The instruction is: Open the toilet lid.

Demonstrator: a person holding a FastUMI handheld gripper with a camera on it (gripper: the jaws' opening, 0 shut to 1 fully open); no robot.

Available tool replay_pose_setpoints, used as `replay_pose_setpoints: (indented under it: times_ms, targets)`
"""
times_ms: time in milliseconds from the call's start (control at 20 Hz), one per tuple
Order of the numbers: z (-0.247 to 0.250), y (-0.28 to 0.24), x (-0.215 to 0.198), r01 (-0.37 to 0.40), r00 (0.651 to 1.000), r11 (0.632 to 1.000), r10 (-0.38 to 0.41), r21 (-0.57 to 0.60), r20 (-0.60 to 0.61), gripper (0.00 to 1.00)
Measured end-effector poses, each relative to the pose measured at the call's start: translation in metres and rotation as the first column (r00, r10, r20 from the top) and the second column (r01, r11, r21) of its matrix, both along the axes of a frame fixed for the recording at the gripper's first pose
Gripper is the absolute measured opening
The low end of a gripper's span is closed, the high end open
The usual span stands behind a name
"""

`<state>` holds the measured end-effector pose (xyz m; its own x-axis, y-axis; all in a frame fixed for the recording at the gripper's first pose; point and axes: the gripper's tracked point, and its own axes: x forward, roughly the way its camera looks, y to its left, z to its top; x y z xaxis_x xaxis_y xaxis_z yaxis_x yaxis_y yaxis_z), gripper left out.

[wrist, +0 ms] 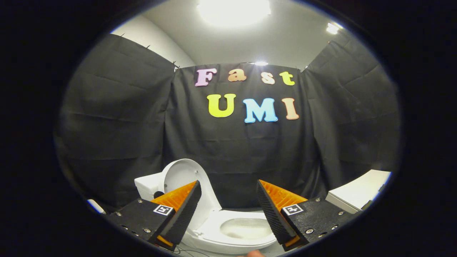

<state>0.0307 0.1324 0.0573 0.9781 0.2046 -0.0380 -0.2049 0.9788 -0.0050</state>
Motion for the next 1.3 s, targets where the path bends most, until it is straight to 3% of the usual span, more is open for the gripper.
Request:
replay_pose_setpoints:
  times_ms: [600,1300]
  targets:
    - [0.018,-0.098,-0.016,0.110,0.993,0.994,-0.110,-0.001,0.052,0.95]
    - [-0.009,-0.142,-0.022,0.173,0.985,0.984,-0.174,0.031,0.013,0.95]
